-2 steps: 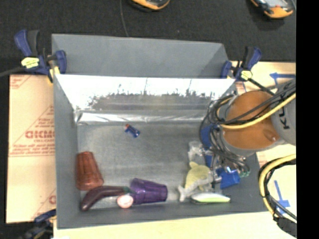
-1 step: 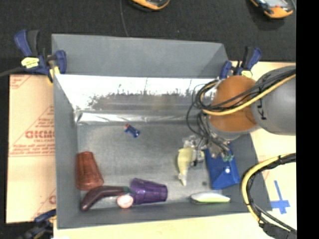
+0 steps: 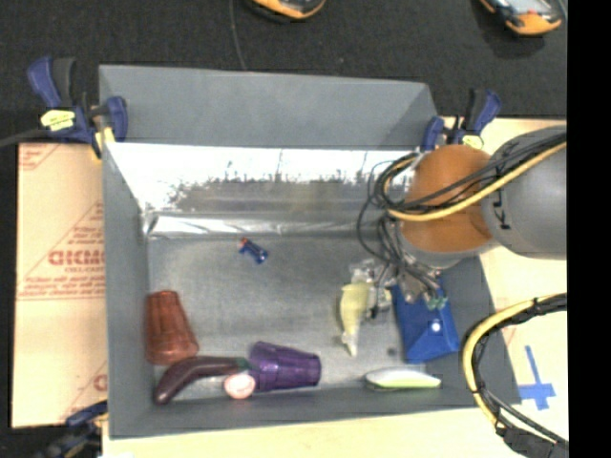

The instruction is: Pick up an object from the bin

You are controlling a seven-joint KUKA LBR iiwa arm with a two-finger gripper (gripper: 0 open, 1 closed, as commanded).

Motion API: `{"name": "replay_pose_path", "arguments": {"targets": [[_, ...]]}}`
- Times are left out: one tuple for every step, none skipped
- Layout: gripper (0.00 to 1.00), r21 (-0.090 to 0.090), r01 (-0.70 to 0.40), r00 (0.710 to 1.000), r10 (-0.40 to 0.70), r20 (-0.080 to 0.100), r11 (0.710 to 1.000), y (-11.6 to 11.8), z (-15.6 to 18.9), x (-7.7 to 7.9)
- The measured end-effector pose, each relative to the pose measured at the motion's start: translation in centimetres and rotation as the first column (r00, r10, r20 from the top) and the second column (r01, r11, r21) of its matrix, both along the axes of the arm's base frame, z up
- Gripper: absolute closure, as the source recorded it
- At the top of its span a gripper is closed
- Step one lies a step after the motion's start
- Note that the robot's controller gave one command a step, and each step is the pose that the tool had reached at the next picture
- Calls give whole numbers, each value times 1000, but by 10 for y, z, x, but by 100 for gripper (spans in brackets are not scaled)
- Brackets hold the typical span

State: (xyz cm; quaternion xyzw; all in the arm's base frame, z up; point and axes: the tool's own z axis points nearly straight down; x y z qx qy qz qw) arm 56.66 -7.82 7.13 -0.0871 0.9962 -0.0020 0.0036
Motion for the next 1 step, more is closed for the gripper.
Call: {"name": "replay_pose_path", "arguments": {"targets": [[100,0,-8,1000,8,-4,1000,1,60,-2]]}}
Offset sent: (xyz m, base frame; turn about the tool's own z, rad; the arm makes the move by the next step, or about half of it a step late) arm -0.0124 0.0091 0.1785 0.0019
